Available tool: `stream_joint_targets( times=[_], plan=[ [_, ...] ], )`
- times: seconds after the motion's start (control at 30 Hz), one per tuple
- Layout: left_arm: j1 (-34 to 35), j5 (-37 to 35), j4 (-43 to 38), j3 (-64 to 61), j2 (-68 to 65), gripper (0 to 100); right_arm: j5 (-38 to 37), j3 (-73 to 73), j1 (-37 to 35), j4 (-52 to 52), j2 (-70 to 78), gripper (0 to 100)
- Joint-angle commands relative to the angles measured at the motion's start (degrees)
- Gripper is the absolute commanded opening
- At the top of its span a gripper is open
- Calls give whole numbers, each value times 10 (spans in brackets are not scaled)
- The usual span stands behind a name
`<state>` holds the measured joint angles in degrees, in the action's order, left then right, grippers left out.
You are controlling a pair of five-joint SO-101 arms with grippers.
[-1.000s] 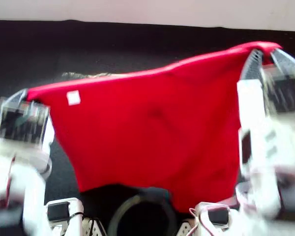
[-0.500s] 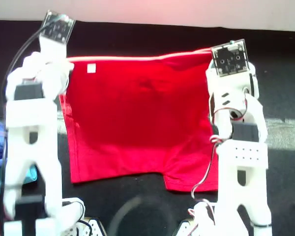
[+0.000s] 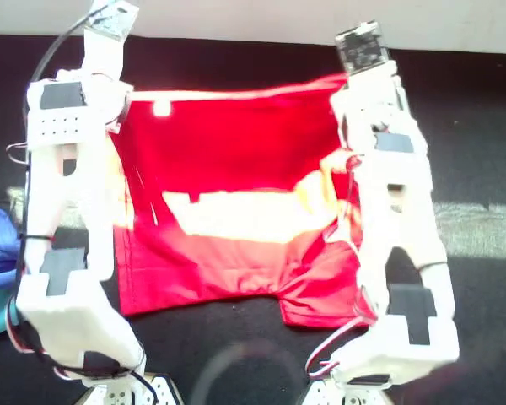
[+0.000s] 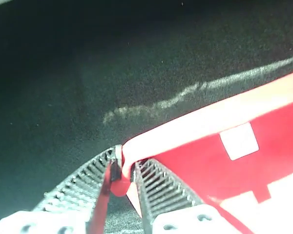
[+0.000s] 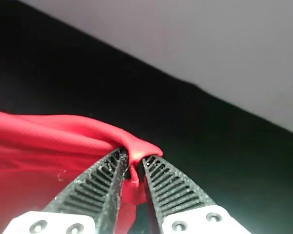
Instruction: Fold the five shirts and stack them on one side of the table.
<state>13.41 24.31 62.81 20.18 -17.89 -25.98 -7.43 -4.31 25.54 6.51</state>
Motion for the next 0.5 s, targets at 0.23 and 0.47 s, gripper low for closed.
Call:
stream_joint_targets(
  times=[0.23,0.47],
  plan=[
    [-3,-3,0,45,-116,9,-2,76,-46,16,174,6],
    [-1,-3,16,63,-136,9,-2,102,-29,28,144,6]
  ],
)
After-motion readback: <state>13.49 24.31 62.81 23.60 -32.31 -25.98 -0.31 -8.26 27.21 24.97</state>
